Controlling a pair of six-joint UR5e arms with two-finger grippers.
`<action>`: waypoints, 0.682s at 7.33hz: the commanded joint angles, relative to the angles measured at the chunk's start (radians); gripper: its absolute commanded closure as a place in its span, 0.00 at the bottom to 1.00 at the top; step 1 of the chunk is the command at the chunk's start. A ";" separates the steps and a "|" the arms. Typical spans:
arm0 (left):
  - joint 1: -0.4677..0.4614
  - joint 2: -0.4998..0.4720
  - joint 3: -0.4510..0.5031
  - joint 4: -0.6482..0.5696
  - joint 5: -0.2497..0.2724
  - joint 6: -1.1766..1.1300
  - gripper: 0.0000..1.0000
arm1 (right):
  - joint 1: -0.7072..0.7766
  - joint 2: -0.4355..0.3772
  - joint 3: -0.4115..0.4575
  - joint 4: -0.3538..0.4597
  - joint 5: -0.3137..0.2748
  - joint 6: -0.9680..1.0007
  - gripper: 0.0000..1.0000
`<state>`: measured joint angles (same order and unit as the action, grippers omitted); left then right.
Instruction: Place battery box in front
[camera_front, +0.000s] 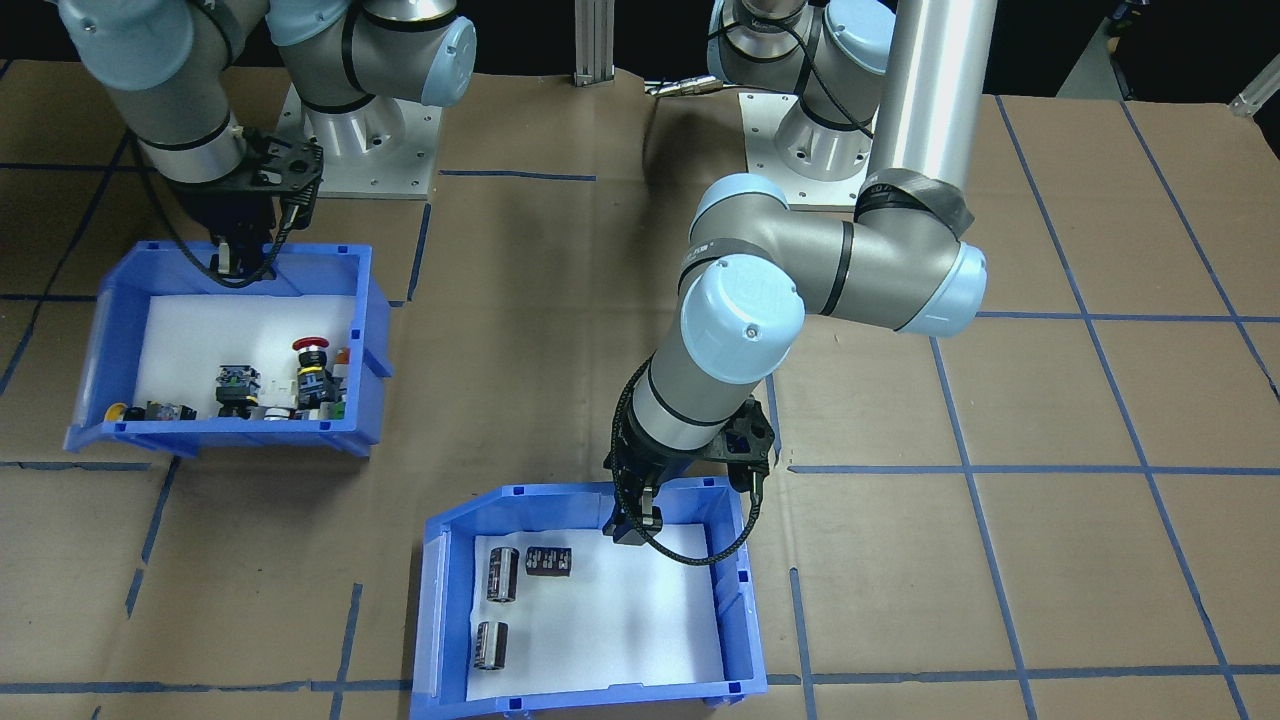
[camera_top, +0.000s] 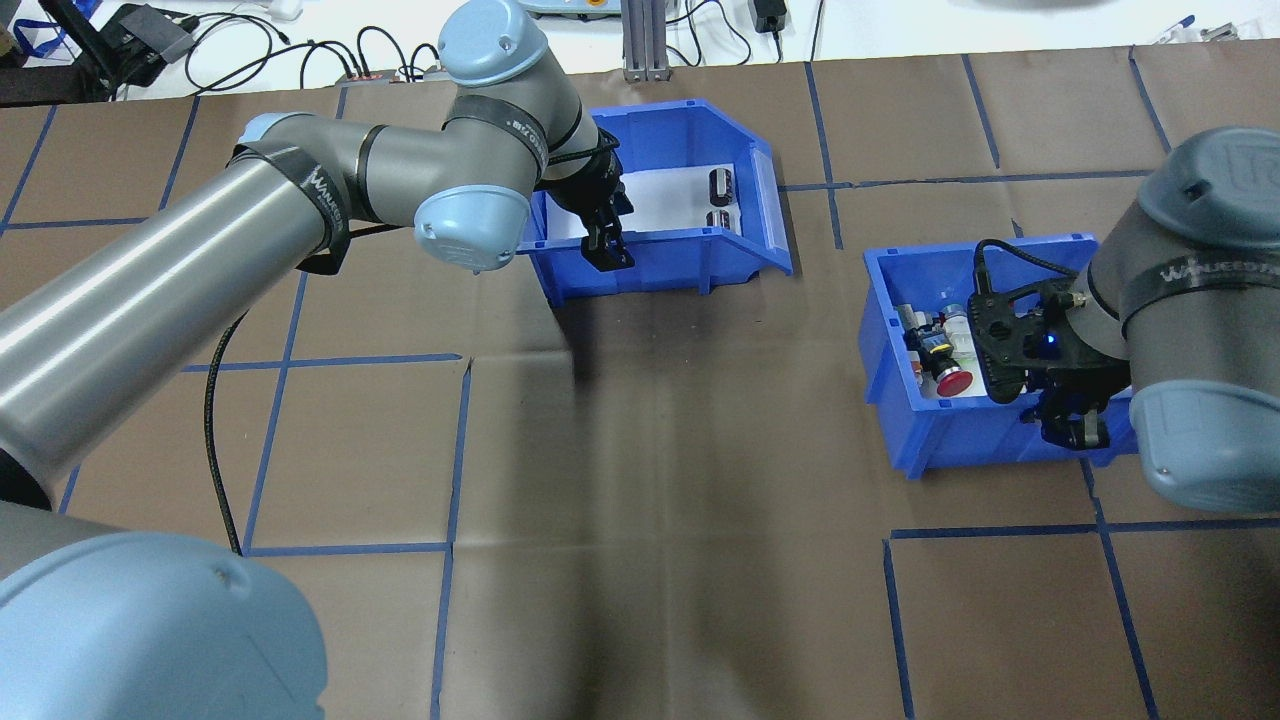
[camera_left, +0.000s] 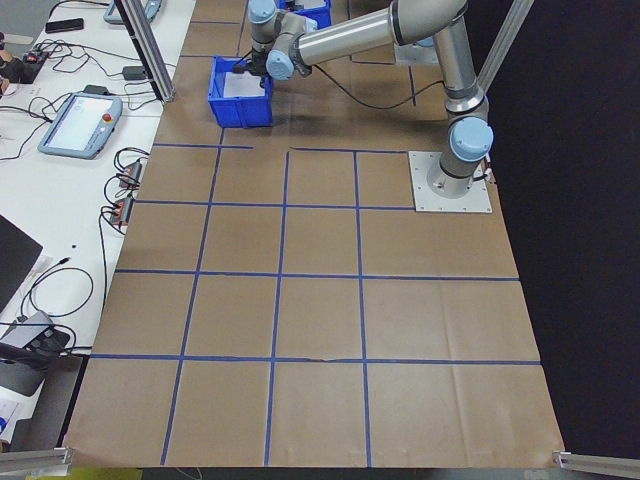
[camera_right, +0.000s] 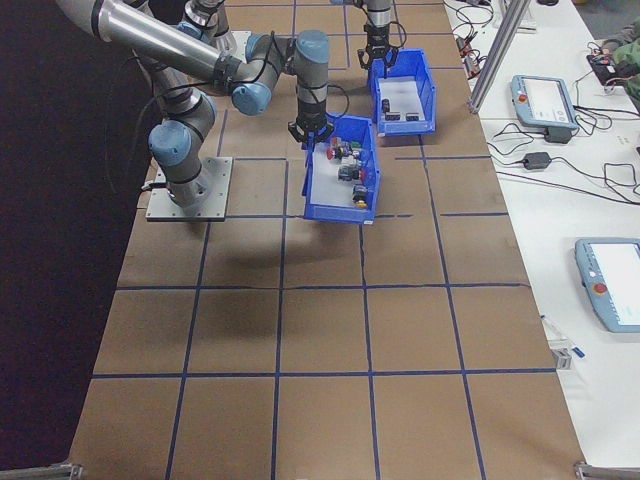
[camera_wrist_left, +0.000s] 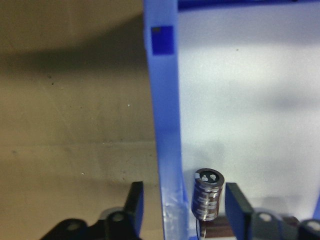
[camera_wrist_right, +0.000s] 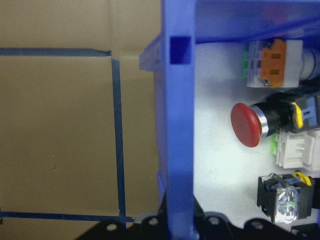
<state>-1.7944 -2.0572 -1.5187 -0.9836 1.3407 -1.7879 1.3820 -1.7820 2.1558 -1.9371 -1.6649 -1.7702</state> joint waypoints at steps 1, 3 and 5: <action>0.007 0.086 0.000 -0.115 0.027 0.133 0.03 | 0.154 -0.023 0.022 0.000 -0.002 0.146 0.94; 0.038 0.234 -0.020 -0.310 0.072 0.424 0.03 | 0.346 -0.017 0.026 -0.016 -0.003 0.343 0.94; 0.041 0.346 -0.021 -0.494 0.220 0.769 0.02 | 0.506 -0.010 0.024 -0.066 -0.001 0.530 0.94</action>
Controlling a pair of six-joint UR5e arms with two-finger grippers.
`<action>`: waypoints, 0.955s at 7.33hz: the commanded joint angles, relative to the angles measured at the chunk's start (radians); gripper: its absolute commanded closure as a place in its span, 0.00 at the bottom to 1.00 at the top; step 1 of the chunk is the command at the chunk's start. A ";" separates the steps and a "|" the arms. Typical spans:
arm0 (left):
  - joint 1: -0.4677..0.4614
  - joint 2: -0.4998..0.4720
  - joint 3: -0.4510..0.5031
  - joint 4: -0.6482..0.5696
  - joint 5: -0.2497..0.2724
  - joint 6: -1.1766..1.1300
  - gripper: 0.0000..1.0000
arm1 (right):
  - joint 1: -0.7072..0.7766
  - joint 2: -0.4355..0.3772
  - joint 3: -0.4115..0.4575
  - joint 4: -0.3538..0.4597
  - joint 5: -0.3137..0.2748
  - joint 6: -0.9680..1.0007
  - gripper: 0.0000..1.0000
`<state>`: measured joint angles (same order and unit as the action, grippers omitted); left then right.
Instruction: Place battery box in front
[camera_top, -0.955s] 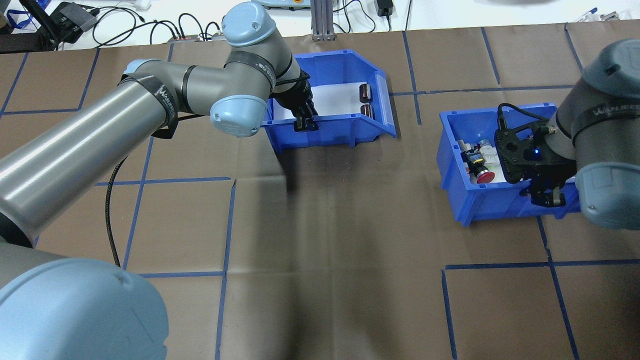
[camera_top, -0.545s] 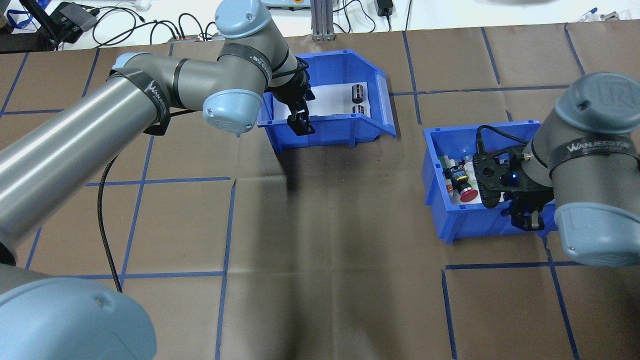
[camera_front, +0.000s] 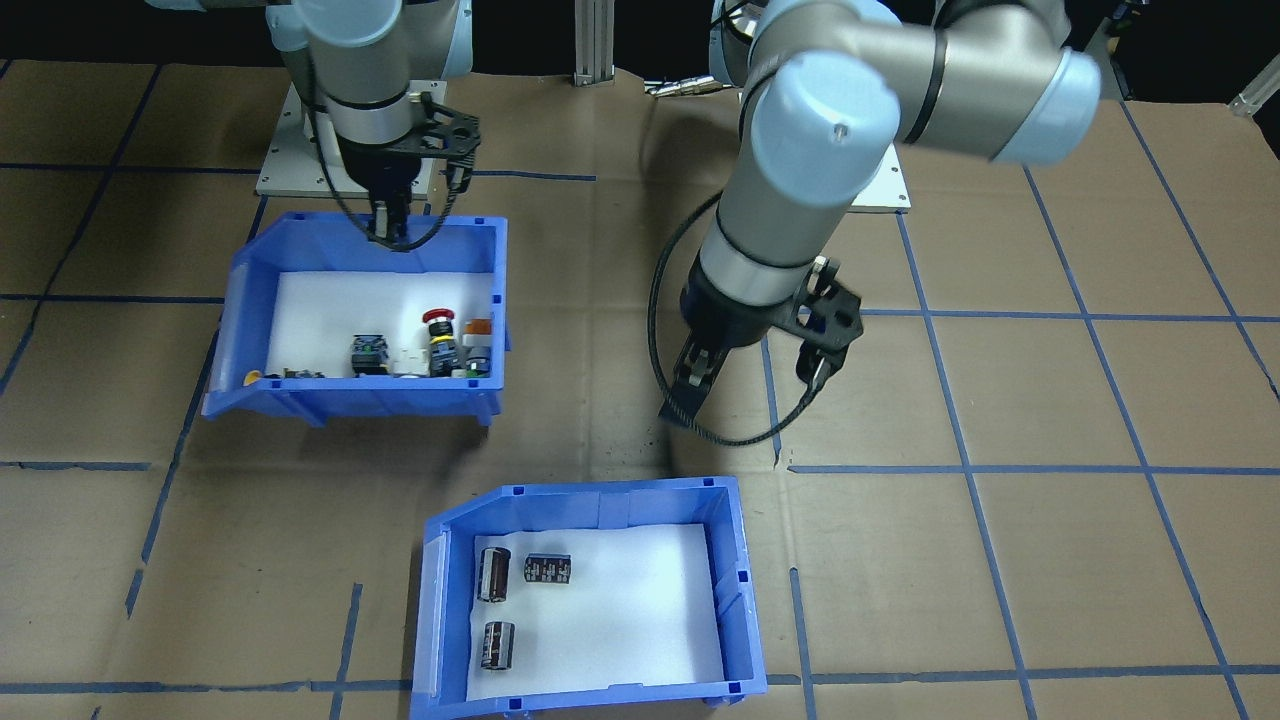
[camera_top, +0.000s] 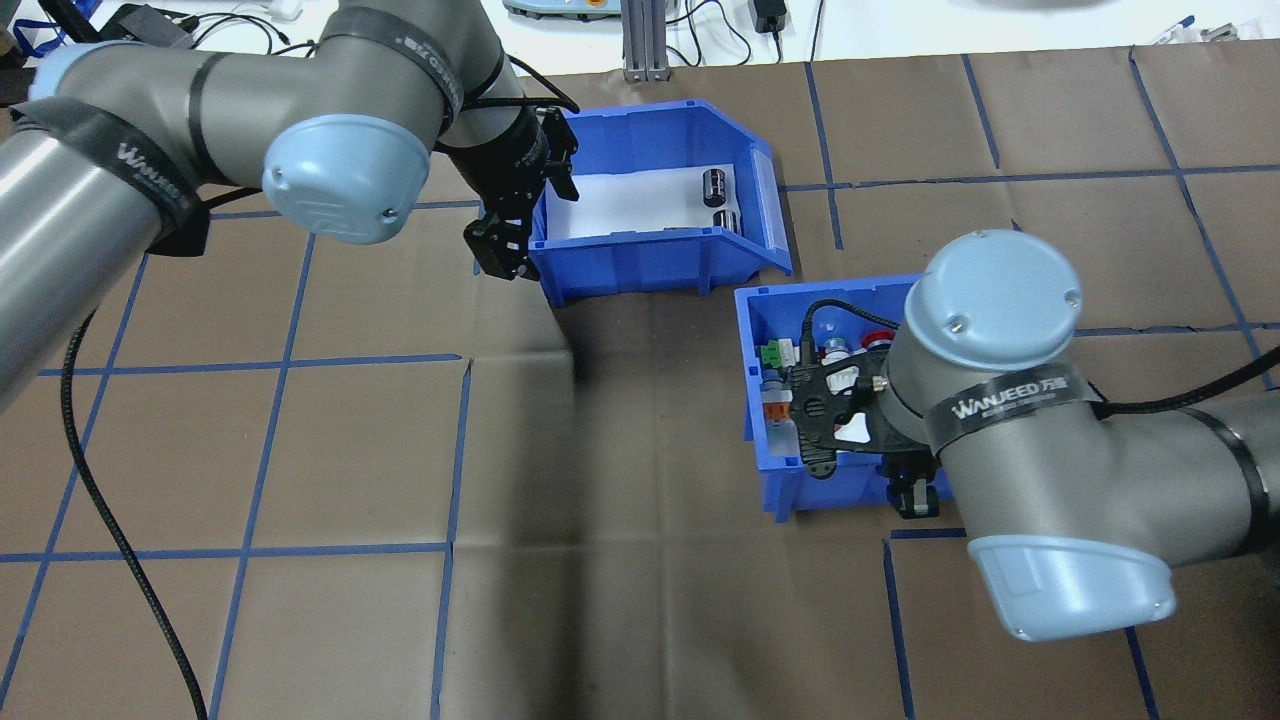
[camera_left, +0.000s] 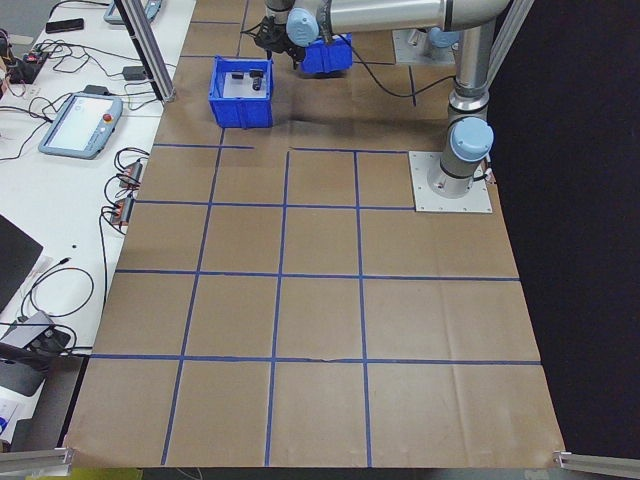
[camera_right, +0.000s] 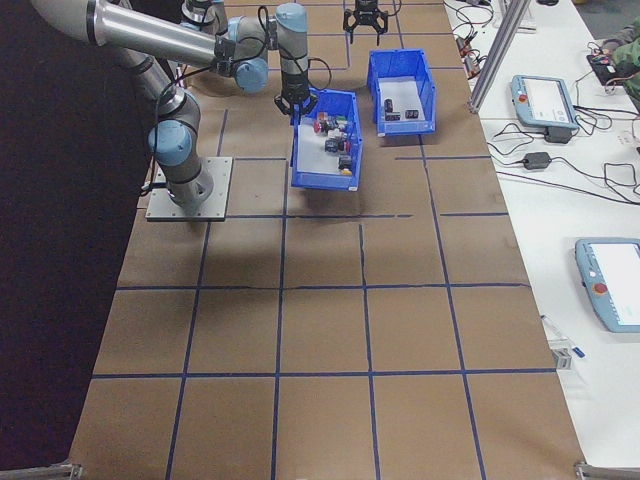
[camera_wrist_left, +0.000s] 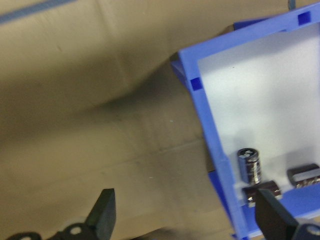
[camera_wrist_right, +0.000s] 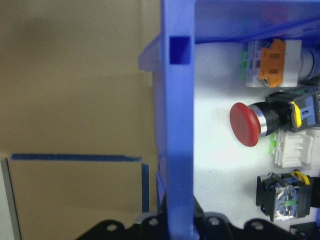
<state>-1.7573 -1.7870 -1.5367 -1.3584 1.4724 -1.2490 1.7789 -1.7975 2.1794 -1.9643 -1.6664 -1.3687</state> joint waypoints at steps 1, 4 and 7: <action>0.013 0.130 -0.022 -0.140 0.115 0.451 0.01 | 0.176 0.032 -0.001 -0.086 0.001 0.211 0.94; 0.032 0.259 -0.026 -0.305 0.112 1.004 0.01 | 0.368 0.131 -0.004 -0.238 -0.001 0.413 0.94; 0.038 0.343 -0.077 -0.332 0.109 1.359 0.01 | 0.408 0.165 -0.001 -0.243 -0.001 0.461 0.91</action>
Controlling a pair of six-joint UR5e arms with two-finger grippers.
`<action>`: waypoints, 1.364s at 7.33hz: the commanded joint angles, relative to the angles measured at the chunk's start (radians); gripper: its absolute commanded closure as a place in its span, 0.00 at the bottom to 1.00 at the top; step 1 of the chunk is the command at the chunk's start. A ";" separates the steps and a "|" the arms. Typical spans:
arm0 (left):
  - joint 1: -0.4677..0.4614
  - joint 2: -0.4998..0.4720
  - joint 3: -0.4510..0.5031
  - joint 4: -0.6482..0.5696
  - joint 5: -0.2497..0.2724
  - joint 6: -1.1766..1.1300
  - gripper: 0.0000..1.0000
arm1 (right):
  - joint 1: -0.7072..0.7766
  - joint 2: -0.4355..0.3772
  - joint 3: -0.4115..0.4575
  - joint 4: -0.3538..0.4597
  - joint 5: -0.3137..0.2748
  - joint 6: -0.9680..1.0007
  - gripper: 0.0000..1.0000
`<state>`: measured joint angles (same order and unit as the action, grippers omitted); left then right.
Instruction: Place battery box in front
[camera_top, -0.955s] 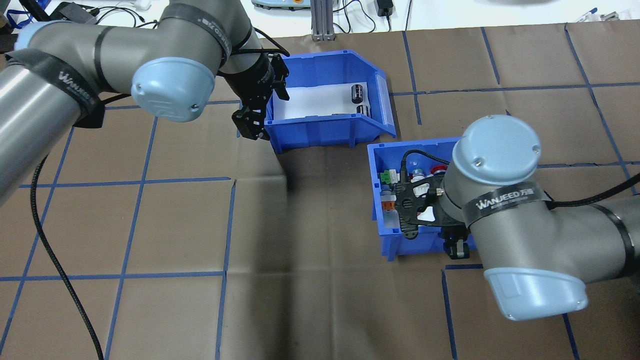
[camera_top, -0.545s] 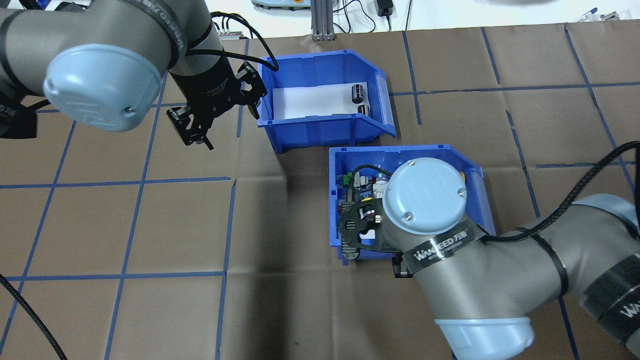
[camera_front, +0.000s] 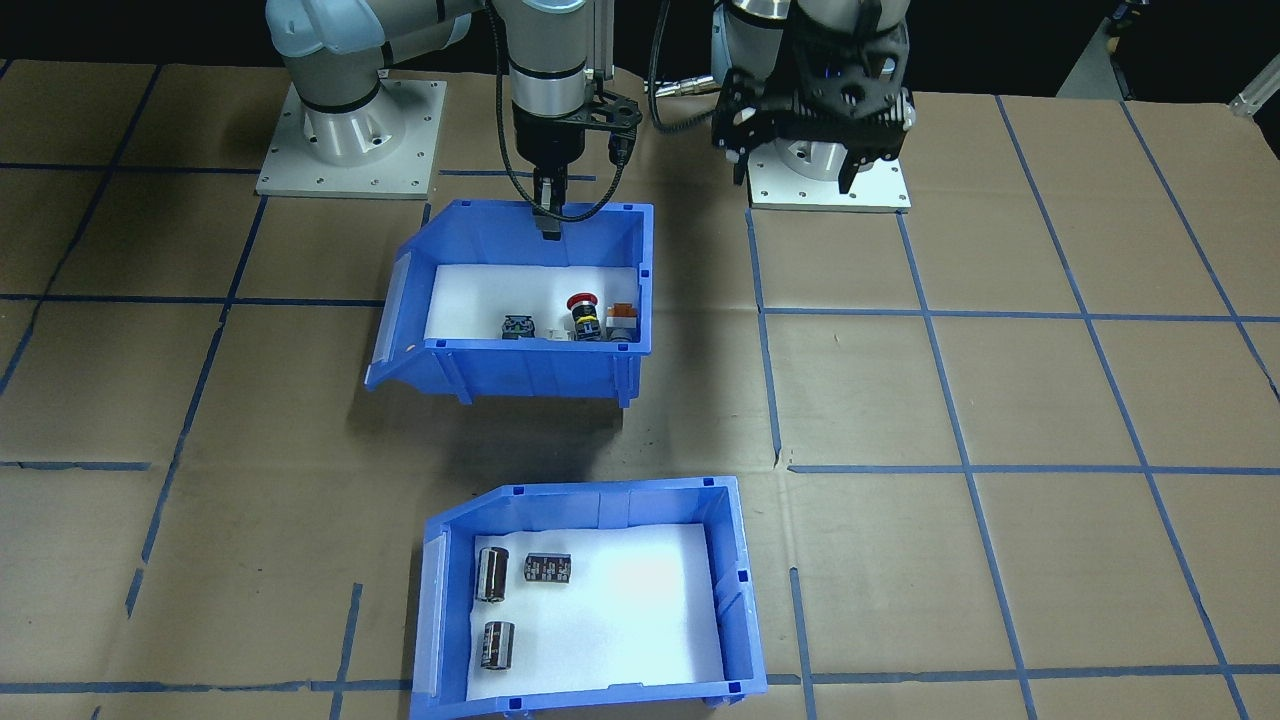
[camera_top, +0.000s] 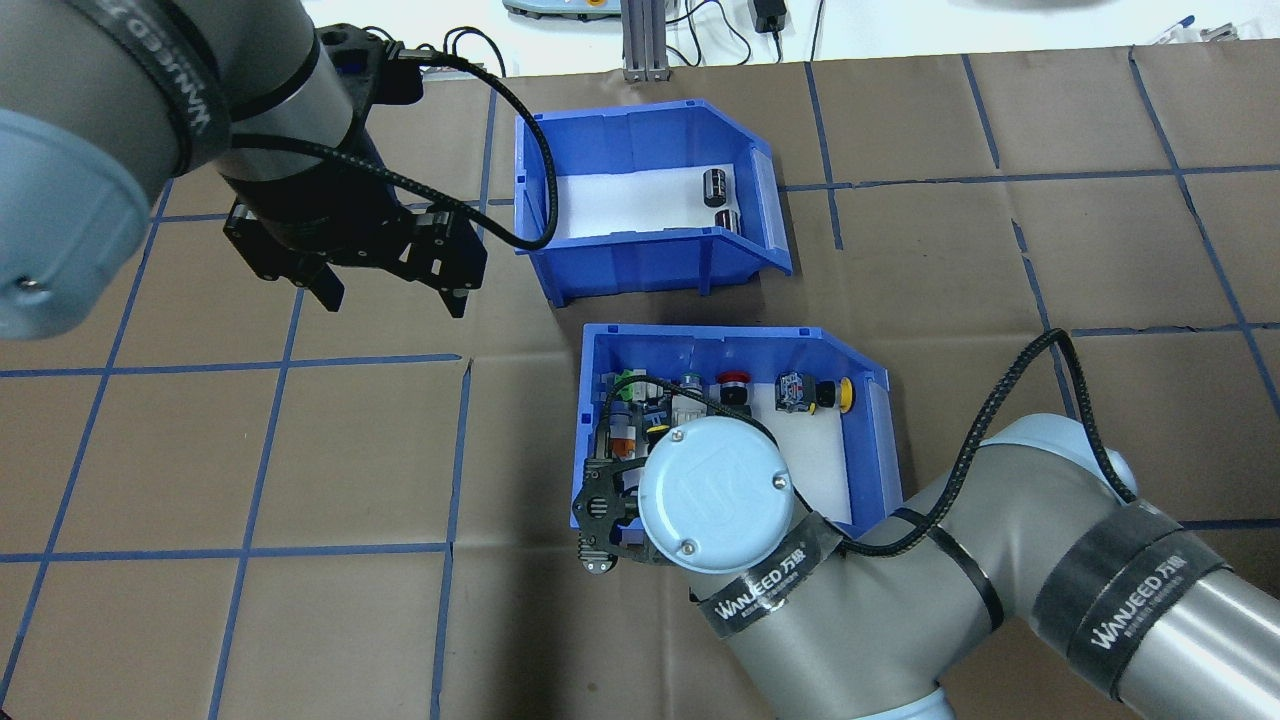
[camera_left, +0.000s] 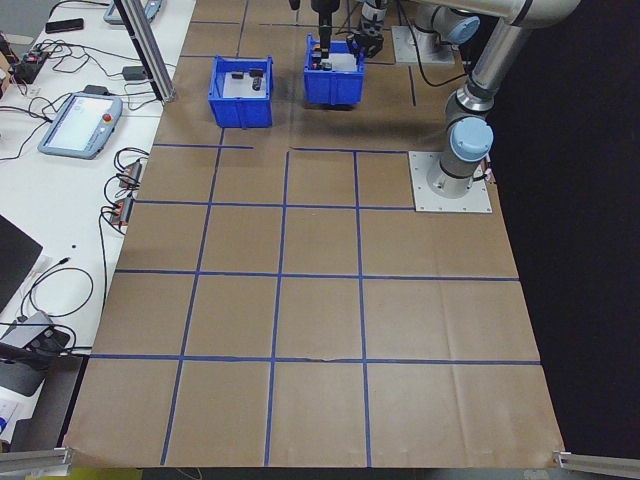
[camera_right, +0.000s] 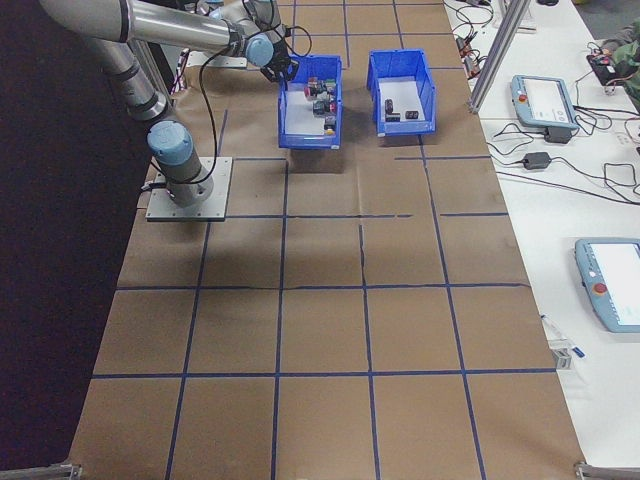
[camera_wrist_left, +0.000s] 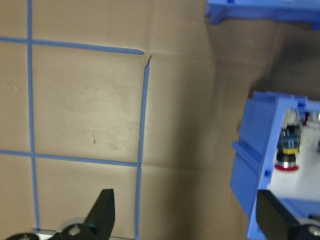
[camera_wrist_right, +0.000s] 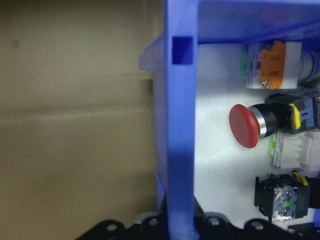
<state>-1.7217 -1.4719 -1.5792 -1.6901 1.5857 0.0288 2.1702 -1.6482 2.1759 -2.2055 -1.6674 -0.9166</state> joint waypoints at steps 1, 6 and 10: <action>0.002 0.042 -0.059 0.077 0.002 0.091 0.01 | 0.019 0.039 0.002 -0.002 0.002 0.007 0.70; 0.051 0.050 -0.062 0.093 0.002 0.080 0.00 | -0.004 -0.089 -0.004 0.041 -0.008 0.007 0.00; 0.053 0.047 -0.064 0.095 0.004 0.083 0.00 | -0.224 -0.134 -0.171 0.390 0.072 0.012 0.00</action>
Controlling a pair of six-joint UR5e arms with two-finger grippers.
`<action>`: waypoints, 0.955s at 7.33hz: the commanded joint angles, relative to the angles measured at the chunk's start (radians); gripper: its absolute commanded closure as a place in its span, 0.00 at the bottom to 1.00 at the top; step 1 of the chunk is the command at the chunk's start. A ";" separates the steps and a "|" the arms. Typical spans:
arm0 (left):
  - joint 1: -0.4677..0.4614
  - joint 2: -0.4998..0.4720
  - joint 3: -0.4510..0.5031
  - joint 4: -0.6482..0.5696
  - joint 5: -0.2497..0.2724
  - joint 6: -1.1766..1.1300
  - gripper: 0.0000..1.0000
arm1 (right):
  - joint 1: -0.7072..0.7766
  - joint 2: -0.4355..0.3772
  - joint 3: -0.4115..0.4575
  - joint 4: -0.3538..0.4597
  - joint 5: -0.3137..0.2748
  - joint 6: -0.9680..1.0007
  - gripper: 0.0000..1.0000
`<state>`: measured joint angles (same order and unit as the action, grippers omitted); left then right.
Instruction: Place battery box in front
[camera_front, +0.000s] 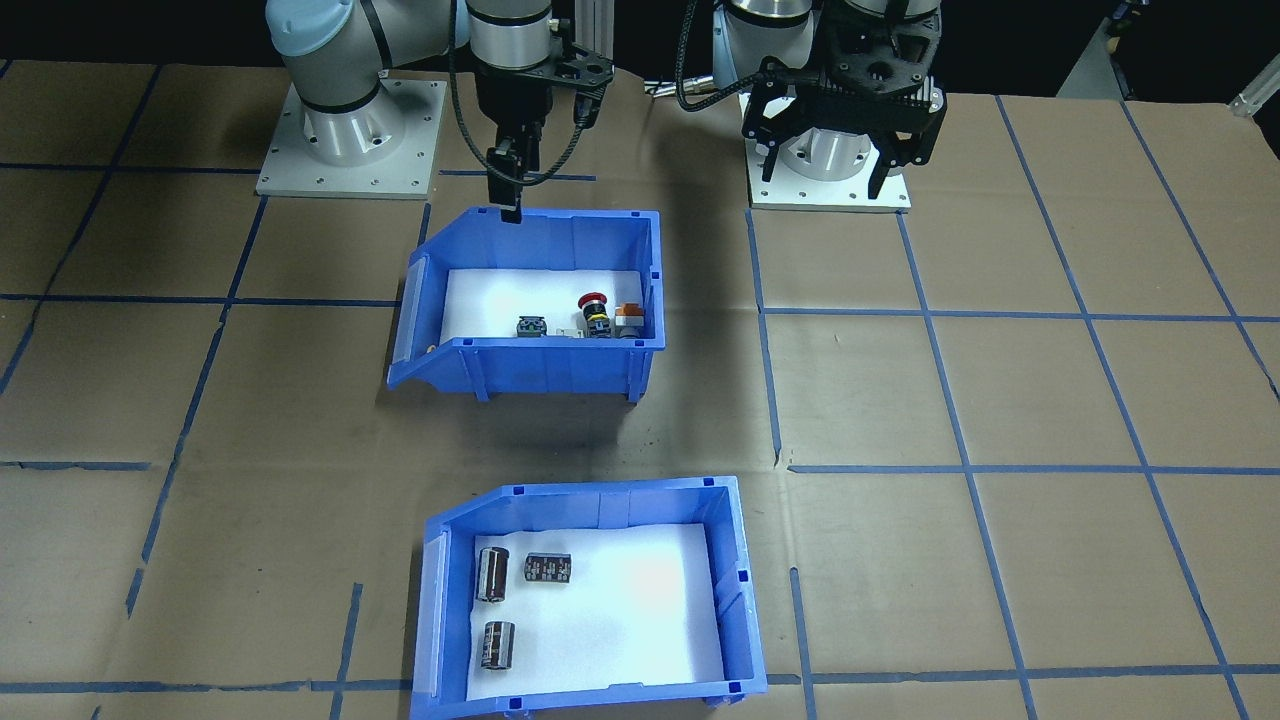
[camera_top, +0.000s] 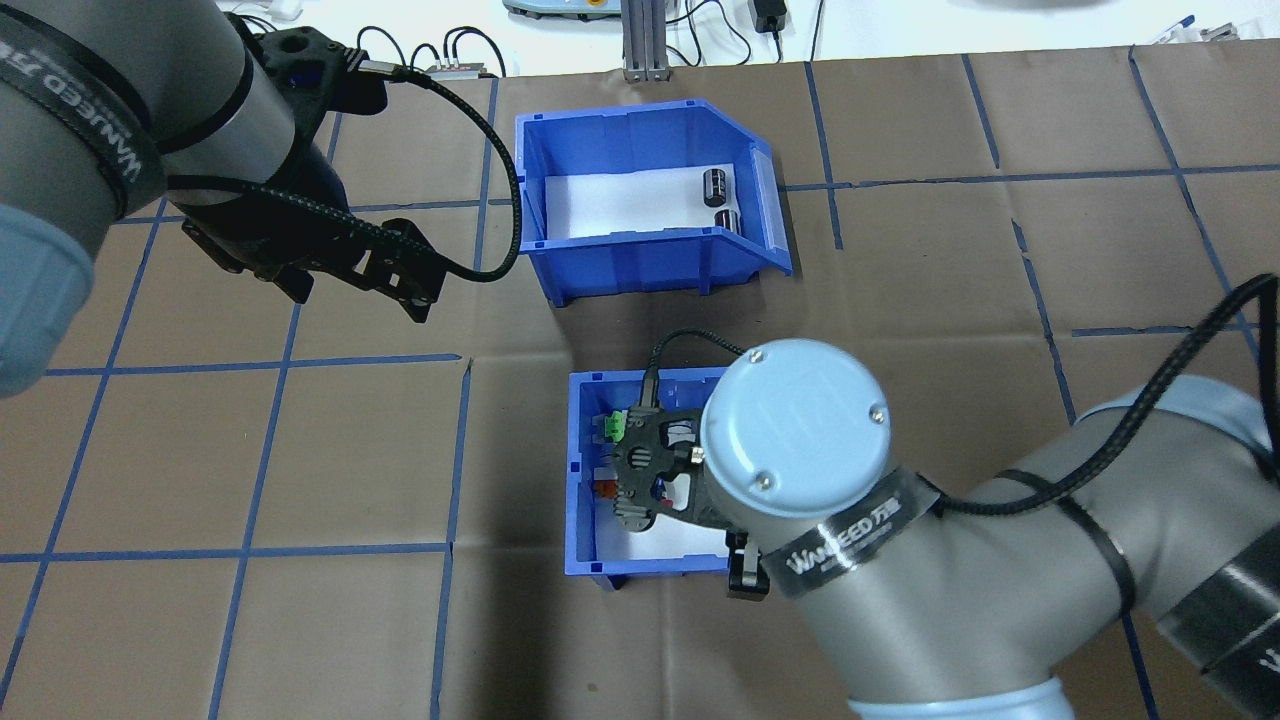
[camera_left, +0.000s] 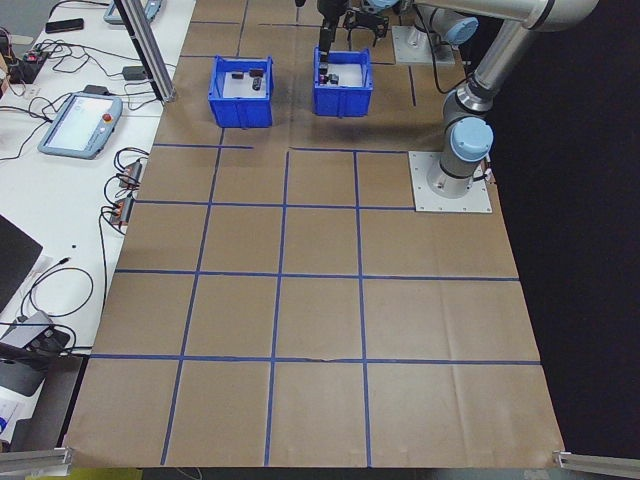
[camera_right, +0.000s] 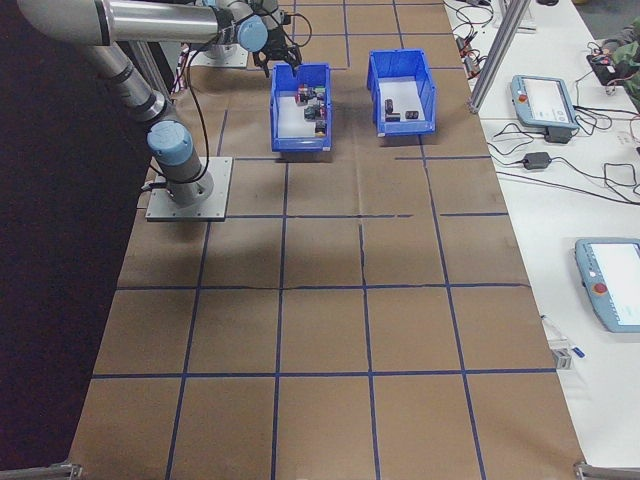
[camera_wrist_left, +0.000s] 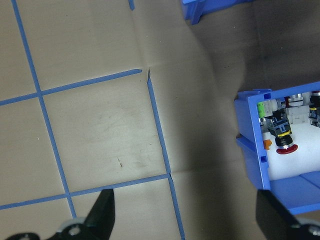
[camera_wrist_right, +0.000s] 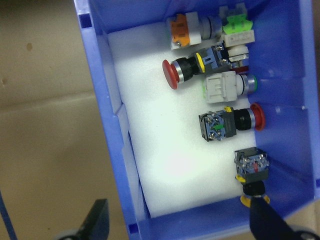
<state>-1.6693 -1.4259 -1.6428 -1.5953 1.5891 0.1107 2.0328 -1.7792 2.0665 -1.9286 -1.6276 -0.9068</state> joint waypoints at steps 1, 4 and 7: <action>0.000 0.001 0.000 -0.002 0.000 0.001 0.00 | -0.180 0.001 -0.101 0.125 0.037 0.008 0.00; 0.000 0.002 0.000 -0.002 0.002 0.001 0.00 | -0.406 0.003 -0.166 0.142 0.040 0.174 0.00; 0.000 0.008 -0.012 0.000 0.002 0.010 0.00 | -0.473 0.038 -0.259 0.163 0.035 0.785 0.00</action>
<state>-1.6690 -1.4201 -1.6496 -1.5958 1.5907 0.1159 1.5764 -1.7626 1.8512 -1.7811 -1.5902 -0.3757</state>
